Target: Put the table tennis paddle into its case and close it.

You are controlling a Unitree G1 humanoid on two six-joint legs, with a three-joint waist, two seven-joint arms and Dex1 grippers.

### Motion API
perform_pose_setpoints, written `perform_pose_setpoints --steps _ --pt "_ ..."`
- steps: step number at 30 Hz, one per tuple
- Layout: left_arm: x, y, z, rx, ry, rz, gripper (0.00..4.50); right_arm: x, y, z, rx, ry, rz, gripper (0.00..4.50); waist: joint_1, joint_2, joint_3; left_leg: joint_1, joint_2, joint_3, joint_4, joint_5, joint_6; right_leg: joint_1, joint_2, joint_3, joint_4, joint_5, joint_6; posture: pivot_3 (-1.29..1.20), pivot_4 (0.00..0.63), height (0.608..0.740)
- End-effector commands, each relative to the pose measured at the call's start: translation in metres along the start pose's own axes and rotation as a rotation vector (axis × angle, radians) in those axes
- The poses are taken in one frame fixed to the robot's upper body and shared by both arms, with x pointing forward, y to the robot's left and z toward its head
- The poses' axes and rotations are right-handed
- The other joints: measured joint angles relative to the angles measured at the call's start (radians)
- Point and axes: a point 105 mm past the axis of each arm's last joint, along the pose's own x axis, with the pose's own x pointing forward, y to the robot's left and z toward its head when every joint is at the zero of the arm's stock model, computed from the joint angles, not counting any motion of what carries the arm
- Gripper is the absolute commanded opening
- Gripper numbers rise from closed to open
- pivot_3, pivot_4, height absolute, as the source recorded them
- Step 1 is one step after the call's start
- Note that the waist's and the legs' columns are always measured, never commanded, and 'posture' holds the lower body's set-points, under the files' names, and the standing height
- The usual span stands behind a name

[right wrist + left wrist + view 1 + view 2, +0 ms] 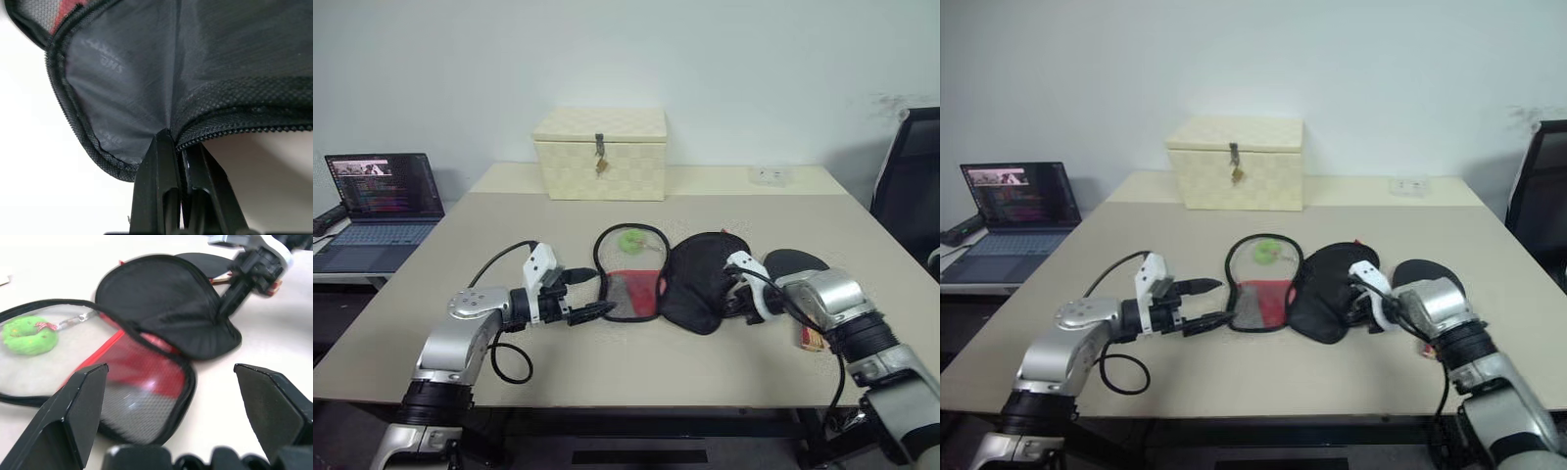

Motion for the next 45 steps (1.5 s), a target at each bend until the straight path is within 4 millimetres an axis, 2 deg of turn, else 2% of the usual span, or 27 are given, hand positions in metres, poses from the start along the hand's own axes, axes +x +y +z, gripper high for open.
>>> perform_pose_setpoints --steps 1,9,17,21,29,33,39,43,45 --pt "0.003 -0.011 0.015 0.03 -0.048 -0.053 4.5 -0.014 -0.013 0.002 -0.095 0.039 -0.003 0.02 0.0 0.0 0.0 0.0 0.0 0.0 0.0 0.0 0.0 0.0 0.0 0.0 0.0 0.0 0.0 0.0 0.15 0.74" --pt "0.0 -0.018 0.014 0.012 -0.045 -0.084 4.5 -0.028 -0.028 -0.001 -0.248 0.144 0.026 0.02 0.0 0.001 0.001 0.0 0.0 0.0 0.0 0.0 0.0 0.0 0.0 0.0 0.0 0.0 0.0 0.0 0.15 0.74" --pt "0.001 -0.019 0.012 0.009 -0.042 -0.079 4.5 -0.026 -0.042 0.019 -0.317 0.129 -0.042 0.02 -0.001 0.001 0.001 0.0 0.001 0.0 0.001 0.0 0.0 0.0 0.0 0.0 0.001 0.0 0.0 0.0 0.15 0.74" --pt "0.001 -0.018 0.011 0.007 -0.04 -0.076 4.5 -0.024 -0.047 0.035 -0.34 0.086 -0.098 0.02 -0.001 0.001 0.001 0.0 0.001 0.0 0.0 0.0 0.0 0.0 -0.001 0.001 0.001 0.0 0.0 0.0 0.15 0.74" --pt "0.003 -0.017 0.011 0.009 -0.039 -0.07 4.5 -0.02 -0.056 0.037 -0.361 0.091 -0.162 0.02 -0.002 0.001 0.001 0.0 0.0 0.0 0.0 0.0 0.0 0.0 -0.001 0.001 0.001 0.0 0.0 0.0 0.15 0.74" --pt "0.004 -0.017 0.011 0.011 -0.04 -0.069 4.5 -0.028 -0.066 0.04 -0.352 0.065 -0.235 0.94 -0.002 0.002 0.001 0.0 0.0 0.0 0.0 0.0 0.0 0.0 -0.001 0.0 0.001 0.0 0.0 0.0 0.15 0.74" --pt "0.01 -0.017 0.014 0.015 -0.047 -0.079 4.5 -0.046 -0.083 0.046 -0.382 0.036 -0.359 2.93 -0.002 0.002 0.001 0.0 0.0 0.0 0.0 0.0 0.0 0.0 -0.001 0.001 0.001 0.0 0.0 0.0 0.15 0.74" --pt "0.015 -0.018 0.017 0.017 -0.06 -0.091 4.5 -0.065 -0.093 0.056 -0.326 -0.07 -0.431 4.35 -0.002 0.002 0.002 0.0 0.0 0.0 0.0 0.0 0.0 0.0 -0.001 0.001 0.001 0.0 0.0 0.0 0.15 0.74" --pt "0.017 -0.02 0.018 0.017 -0.069 -0.1 4.5 -0.076 -0.095 0.06 -0.262 -0.136 -0.436 4.47 -0.001 0.003 0.002 0.0 0.0 0.0 0.0 0.0 0.0 0.0 -0.001 0.001 0.001 0.0 0.0 0.0 0.15 0.74"
